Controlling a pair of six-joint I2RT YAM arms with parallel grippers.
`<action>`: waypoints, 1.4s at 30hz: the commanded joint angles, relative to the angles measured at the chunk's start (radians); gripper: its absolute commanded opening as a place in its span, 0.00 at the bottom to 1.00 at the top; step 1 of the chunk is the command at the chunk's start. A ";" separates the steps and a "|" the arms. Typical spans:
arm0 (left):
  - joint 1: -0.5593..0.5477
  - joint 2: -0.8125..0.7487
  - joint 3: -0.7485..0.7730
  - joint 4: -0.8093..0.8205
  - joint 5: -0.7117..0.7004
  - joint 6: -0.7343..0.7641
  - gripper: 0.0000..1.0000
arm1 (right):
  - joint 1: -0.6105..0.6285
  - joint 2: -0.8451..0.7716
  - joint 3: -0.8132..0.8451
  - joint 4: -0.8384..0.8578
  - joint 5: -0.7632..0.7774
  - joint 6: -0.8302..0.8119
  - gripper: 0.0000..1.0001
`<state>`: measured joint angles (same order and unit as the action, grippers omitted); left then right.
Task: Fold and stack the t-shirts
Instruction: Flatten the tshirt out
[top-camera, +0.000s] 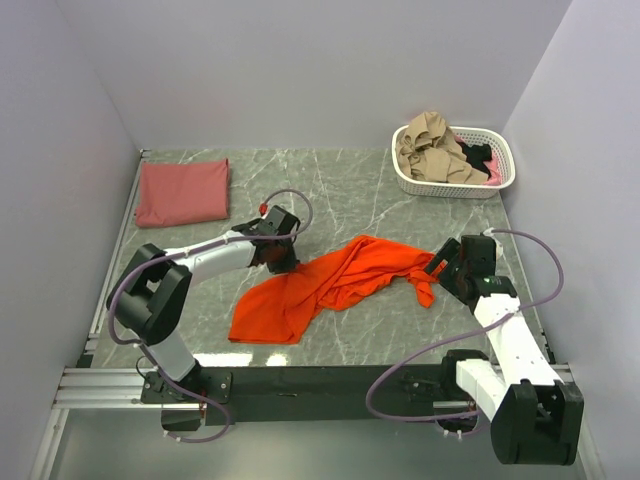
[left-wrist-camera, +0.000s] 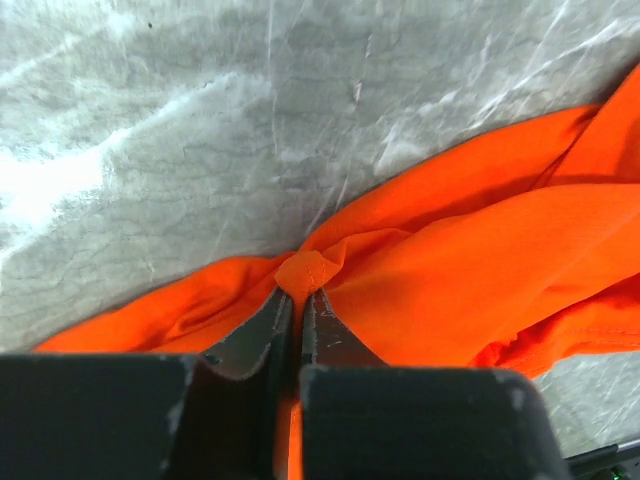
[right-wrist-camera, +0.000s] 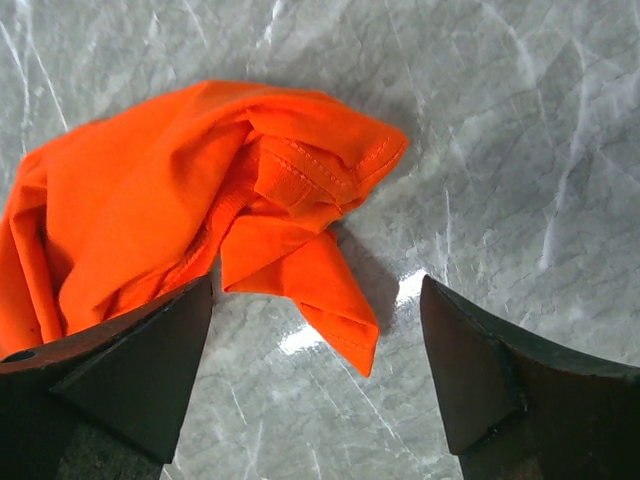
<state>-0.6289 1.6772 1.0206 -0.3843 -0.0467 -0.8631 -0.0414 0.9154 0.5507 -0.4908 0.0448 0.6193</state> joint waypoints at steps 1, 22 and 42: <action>-0.008 -0.057 0.055 -0.022 -0.064 -0.004 0.05 | 0.006 0.008 -0.009 0.023 -0.022 -0.024 0.90; -0.012 -0.208 0.076 -0.057 -0.116 0.022 0.01 | 0.156 0.191 -0.051 0.118 0.112 0.056 0.10; -0.014 -0.353 -0.183 -0.004 -0.036 -0.011 0.09 | 0.156 -0.086 -0.005 -0.041 0.132 -0.003 0.00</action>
<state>-0.6376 1.3239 0.8818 -0.4255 -0.1307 -0.8600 0.1116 0.8005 0.5797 -0.5293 0.2073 0.6304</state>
